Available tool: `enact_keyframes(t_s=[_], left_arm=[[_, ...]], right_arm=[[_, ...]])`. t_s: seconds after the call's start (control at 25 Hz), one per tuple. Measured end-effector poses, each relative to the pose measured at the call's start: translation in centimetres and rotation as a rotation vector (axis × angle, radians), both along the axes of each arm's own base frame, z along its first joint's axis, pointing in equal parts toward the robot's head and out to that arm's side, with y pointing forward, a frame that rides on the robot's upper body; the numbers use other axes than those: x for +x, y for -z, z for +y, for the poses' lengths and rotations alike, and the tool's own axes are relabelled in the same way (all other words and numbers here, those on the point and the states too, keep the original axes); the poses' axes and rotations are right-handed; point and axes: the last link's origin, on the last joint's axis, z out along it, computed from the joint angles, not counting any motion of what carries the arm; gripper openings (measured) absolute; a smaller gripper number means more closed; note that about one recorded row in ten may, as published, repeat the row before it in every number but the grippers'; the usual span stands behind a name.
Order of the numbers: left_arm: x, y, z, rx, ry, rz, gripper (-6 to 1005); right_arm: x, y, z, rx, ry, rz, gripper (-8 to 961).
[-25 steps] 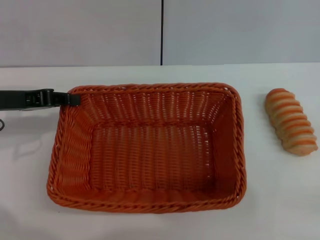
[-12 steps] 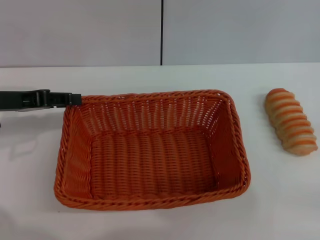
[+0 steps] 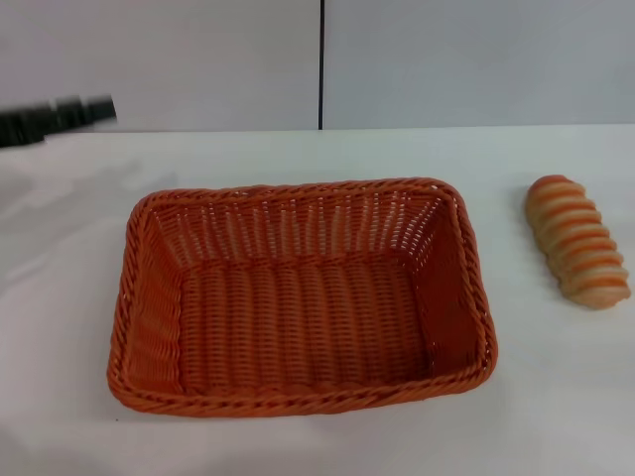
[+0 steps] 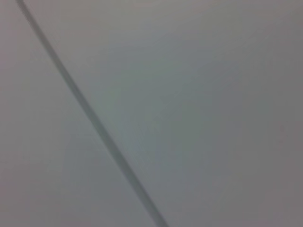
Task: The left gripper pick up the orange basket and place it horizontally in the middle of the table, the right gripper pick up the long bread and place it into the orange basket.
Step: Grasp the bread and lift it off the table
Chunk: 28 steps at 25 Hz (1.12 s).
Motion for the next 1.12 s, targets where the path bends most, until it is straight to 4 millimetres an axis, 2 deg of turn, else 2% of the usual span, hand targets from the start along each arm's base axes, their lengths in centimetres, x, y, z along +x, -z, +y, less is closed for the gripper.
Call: enact_keyframes(t_s=[0.04,0.08,0.24,0.32,0.36,0.4,0.56,0.64,0.76,0.96,1.12], left_arm=[[0.0,-0.1,-0.3,0.047,0.048,-0.027,680],[0.1,-0.2,-0.4,0.089,0.085,-0.045,702],[-0.1,0.2,-1.0,0.233,0.178,-0.13,703],[-0.2,0.3,-1.0,0.253,0.19,-0.14,703],[-0.2,0.3,-1.0,0.253,0.19,-0.14,703],[-0.2,0.6,-1.2,0.286,0.207,-0.156,703],[-0.2,1.1,-1.4,0.342,0.239,-0.16,702],[-0.1,1.5,-1.5,0.371,0.257,-0.163,702],[-0.1,2.1,-1.4,0.381,0.265,-0.177,703],[0.0,2.1,-1.3,0.387,0.266,-0.178,703],[0.0,2.3,-1.1,0.387,0.258,-0.178,702]], right_arm=[[-0.4,-0.8,0.3,-0.075,-0.055,0.023,481],[-0.4,-0.8,0.3,-0.075,-0.055,0.023,481],[-2.0,-2.9,1.1,-0.236,-0.148,-0.035,519],[-2.4,-3.2,1.4,-0.273,-0.16,-0.047,543],[-3.1,-3.6,2.1,-0.376,-0.176,-0.08,555],[-3.1,-3.6,2.1,-0.376,-0.176,-0.08,567],[-5.1,-4.3,4.2,-0.669,-0.202,-0.171,616],[-6.1,-4.6,5.1,-0.794,-0.194,-0.225,682],[-7.2,-4.7,6.7,-0.99,-0.132,-0.308,780],[-8.7,-3.5,9.6,-1.279,0.023,-0.436,776],[-10.1,-1.8,10.8,-1.408,0.067,-0.534,775]])
